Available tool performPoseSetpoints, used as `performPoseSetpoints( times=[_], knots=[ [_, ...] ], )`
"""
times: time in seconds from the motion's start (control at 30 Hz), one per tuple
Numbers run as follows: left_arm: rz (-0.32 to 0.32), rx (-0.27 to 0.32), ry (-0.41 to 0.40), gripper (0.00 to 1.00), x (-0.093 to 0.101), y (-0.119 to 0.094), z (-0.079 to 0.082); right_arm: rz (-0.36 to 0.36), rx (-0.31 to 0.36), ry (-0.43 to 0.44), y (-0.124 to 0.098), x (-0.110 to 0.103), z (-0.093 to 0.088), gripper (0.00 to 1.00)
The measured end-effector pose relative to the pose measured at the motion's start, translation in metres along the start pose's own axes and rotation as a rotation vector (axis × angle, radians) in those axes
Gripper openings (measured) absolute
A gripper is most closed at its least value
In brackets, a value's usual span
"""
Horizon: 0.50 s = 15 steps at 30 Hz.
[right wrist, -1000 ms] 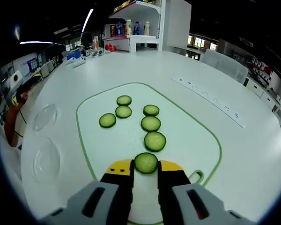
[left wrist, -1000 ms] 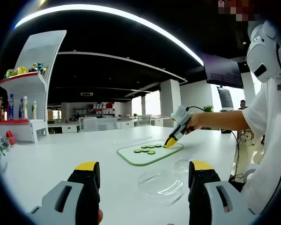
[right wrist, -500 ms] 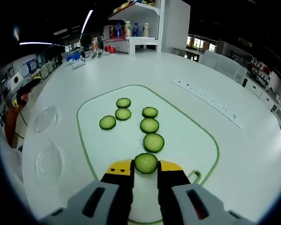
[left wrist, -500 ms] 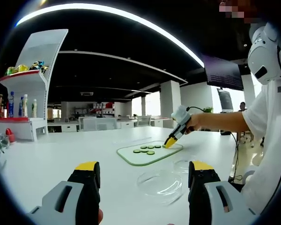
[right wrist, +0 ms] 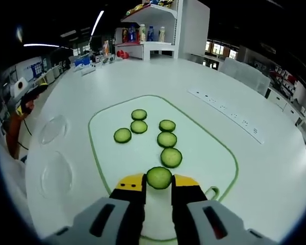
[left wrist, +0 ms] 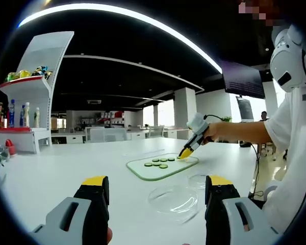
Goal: Open the petri dish lid, add cucumber slices into the petri dish, and close the lid
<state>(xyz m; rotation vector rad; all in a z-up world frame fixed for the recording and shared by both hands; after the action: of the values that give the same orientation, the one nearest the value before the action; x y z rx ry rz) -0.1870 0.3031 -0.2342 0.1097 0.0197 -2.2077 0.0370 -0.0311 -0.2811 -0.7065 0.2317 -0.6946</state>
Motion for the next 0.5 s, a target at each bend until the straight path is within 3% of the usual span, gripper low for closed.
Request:
performPoseSetpoints(
  times=[0.5],
  knots=[
    [-0.02, -0.004, 0.01, 0.77, 0.004, 0.005, 0.002, 0.015, 0.041, -0.047, -0.019, -0.014, 0.014, 0.19]
  ],
)
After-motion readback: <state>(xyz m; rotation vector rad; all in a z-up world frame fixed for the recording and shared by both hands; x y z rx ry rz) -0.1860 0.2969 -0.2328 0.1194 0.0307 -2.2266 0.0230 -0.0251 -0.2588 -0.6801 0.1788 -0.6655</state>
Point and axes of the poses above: the point that each gripper's makers call its tool centre point, and the gripper's own axes: y roughly forward along the fingers, x roughly to its right, z roughly out of its top, the point moved 5 cm from there along -y, roughly backward along the fingers, and after that the axes turned 4 degrees about y, right-handed, at the moved point
